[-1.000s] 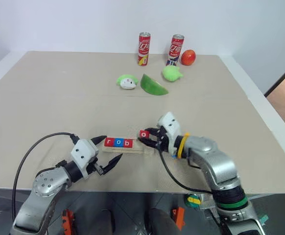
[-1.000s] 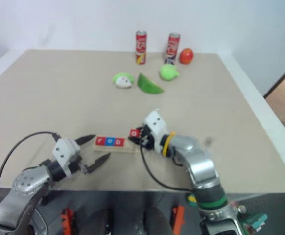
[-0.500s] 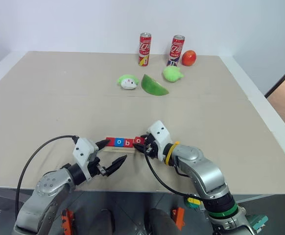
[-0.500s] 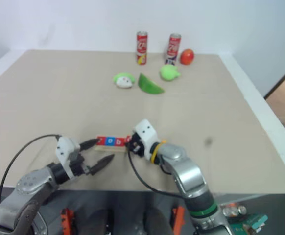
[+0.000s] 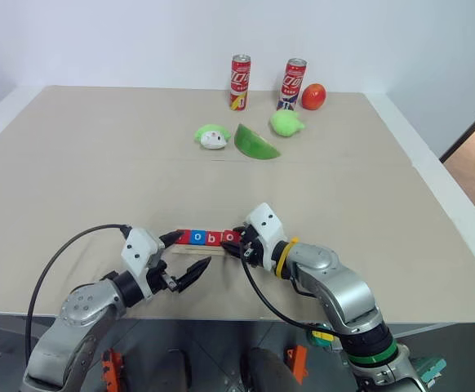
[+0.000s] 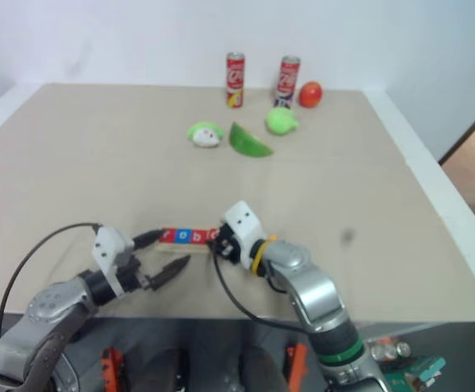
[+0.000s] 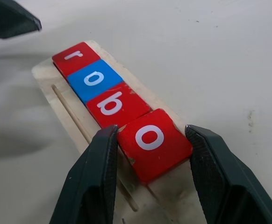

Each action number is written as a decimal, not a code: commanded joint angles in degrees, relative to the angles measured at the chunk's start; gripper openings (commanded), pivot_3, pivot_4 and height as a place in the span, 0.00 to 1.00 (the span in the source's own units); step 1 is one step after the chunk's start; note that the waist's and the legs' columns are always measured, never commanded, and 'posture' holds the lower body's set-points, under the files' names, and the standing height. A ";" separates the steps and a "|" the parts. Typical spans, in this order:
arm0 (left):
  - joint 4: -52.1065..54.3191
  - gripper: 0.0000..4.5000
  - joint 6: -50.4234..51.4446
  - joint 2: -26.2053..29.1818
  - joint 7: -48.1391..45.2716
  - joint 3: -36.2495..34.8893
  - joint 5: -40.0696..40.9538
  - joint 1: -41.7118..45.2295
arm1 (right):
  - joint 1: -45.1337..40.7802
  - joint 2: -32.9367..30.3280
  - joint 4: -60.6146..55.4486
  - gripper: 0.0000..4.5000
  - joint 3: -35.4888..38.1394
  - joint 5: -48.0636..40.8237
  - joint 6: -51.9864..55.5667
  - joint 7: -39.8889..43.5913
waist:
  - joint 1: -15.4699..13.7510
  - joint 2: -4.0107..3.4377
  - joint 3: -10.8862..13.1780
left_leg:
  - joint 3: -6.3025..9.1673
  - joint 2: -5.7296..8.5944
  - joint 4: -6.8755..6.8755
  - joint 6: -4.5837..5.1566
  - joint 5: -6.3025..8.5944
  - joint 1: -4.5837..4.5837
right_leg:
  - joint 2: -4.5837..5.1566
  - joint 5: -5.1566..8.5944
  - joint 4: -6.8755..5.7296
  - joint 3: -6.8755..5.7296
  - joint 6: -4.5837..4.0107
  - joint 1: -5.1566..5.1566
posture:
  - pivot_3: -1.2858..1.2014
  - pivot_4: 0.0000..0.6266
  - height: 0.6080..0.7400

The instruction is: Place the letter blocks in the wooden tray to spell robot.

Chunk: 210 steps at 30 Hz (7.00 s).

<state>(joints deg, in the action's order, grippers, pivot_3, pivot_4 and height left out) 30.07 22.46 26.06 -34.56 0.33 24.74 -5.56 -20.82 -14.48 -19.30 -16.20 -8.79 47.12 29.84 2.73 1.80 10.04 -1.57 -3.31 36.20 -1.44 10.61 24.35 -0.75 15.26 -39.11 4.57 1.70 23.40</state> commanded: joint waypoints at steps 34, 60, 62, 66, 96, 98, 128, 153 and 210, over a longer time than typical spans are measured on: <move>2.47 1.00 0.13 2.66 -3.92 -0.02 1.48 0.72 | 4.53 -1.49 -6.68 0.01 3.32 -6.15 -3.69 -2.27 | 0.10 0.01 0.00 | 0.00 -0.03 -0.10 -0.03 0.03 0.01 | -0.02 0.09 0.03 -0.01 -0.10 0.05 | 0.52 0.24 1.00; 3.33 1.00 0.45 2.30 -2.70 0.83 1.13 0.25 | 2.38 -5.09 -5.15 0.01 1.26 -8.89 1.47 1.88 | 0.03 0.02 0.01 | 0.03 0.01 -0.12 -0.04 0.03 0.04 | 0.02 0.12 0.05 -0.03 -0.05 0.05 | 0.52 0.24 1.00; 3.21 1.00 0.42 2.27 -2.68 1.01 1.07 0.46 | 2.14 -5.11 -4.36 0.01 0.87 -8.42 0.57 1.91 | 0.03 0.02 0.01 | 0.03 0.01 -0.12 -0.04 0.03 0.04 | 0.02 0.12 0.05 -0.03 -0.05 0.05 | 0.52 0.24 1.00; 3.19 1.00 0.27 2.30 -2.60 1.16 0.86 0.36 | 1.87 -4.85 -3.21 0.01 0.11 -7.92 -0.34 1.62 | 0.03 0.02 0.01 | 0.02 0.02 -0.12 -0.04 0.03 0.04 | 0.02 0.12 0.05 -0.02 -0.05 0.05 | 0.52 0.24 1.00; 2.80 1.00 1.77 12.91 -20.14 5.93 5.31 5.20 | 6.23 -32.16 0.69 1.00 17.49 -20.00 -4.08 27.61 | 0.11 0.04 0.06 | -0.02 0.03 -0.20 0.01 0.06 -0.03 | 0.00 0.17 0.09 -0.01 -0.07 0.03 | 0.52 0.24 1.00; 1.81 1.00 1.31 12.91 -20.99 6.36 4.86 6.39 | 6.67 -31.88 0.94 1.00 17.66 -20.10 -4.72 27.67 | 0.06 0.04 0.06 | 0.04 0.01 -0.20 0.02 0.06 -0.04 | -0.03 0.16 0.08 -0.06 -0.09 0.00 | 0.52 0.24 1.00; 0.48 1.00 -6.88 7.08 -12.90 5.40 -1.98 3.76 | 22.78 -7.31 -23.67 1.00 18.54 -10.26 5.51 -16.69 | -0.04 0.07 0.05 | -0.05 0.11 -0.12 -0.05 0.04 -0.04 | 0.14 0.24 0.07 0.13 -0.15 -0.01 | 0.52 0.24 1.00; 0.92 1.00 -5.49 7.67 -13.00 6.26 -2.37 3.45 | 13.84 4.94 -17.01 0.27 13.15 -5.68 5.62 -25.57 | 0.01 0.09 0.02 | -0.03 0.04 -0.17 -0.05 0.04 -0.03 | 0.05 0.23 0.07 0.09 -0.17 0.02 | 0.52 0.24 1.00; 1.41 1.00 -5.25 9.09 -12.03 5.31 -1.76 2.58 | -17.46 -19.12 51.44 0.92 5.17 -0.15 -45.58 54.07 | -0.19 -0.11 0.18 | 0.00 0.06 0.04 0.20 0.16 -0.13 | 0.05 -0.08 0.01 -0.03 -0.42 -0.21 | 0.52 0.24 1.00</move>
<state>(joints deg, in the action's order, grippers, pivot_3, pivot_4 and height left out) 31.26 18.47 34.93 -45.91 6.02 22.94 -3.60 -41.01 -32.10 36.48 -11.28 -8.91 -1.10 84.85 2.54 1.68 10.23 -1.58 -3.25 36.26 -1.24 10.78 24.22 -0.71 15.17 -39.10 4.55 1.29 23.18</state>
